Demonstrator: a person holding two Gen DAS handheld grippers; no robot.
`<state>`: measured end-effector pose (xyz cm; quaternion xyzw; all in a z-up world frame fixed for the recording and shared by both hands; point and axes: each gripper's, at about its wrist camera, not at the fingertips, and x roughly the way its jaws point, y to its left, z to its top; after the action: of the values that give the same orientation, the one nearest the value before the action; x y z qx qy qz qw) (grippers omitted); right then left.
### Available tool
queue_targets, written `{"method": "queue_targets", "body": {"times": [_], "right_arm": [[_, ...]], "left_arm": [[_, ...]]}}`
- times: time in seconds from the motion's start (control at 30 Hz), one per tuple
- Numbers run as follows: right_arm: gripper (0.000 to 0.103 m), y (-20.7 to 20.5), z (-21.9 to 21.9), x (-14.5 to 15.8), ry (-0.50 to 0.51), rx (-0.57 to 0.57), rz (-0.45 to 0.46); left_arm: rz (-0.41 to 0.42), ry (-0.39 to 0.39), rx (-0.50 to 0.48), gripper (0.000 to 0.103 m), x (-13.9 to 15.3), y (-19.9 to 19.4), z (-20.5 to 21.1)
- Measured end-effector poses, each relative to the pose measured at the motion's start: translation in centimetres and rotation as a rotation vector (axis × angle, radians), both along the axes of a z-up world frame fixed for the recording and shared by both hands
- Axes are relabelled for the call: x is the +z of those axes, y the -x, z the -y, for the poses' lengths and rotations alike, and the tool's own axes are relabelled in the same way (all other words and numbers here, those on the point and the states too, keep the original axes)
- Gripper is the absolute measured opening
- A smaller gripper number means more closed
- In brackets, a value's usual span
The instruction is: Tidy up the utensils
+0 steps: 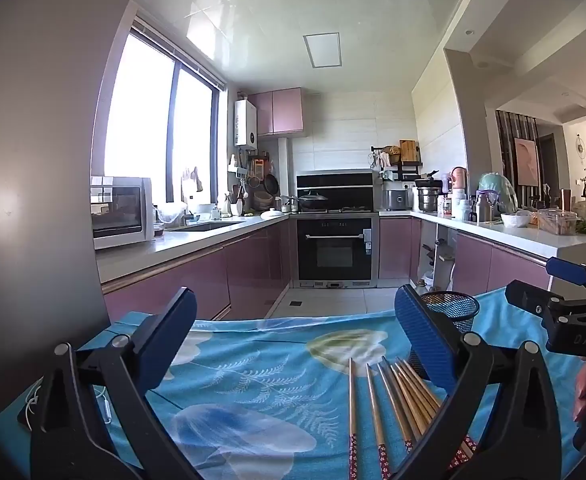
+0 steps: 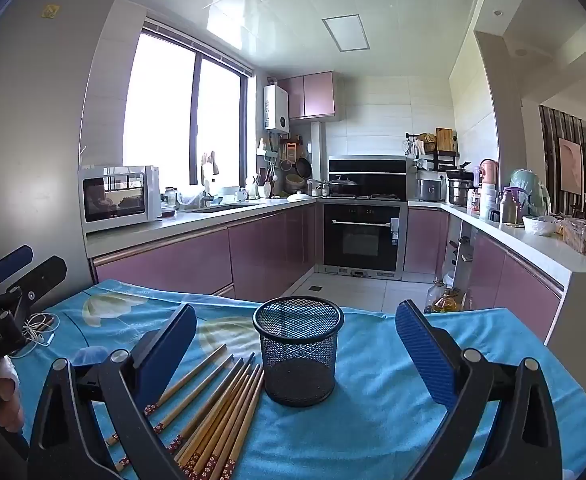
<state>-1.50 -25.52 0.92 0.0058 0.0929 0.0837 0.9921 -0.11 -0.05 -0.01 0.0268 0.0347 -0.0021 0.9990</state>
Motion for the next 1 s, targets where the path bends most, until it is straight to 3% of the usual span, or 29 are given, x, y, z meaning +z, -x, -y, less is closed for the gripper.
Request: {"method": "queue_targets", "body": {"times": [1.0], "right_arm": [[0.097,0.50,-0.17,0.32,0.002,0.003,0.011]], "left_arm": [[0.005,0.005,-0.004,0.097,0.25,0.53,0.18]]}}
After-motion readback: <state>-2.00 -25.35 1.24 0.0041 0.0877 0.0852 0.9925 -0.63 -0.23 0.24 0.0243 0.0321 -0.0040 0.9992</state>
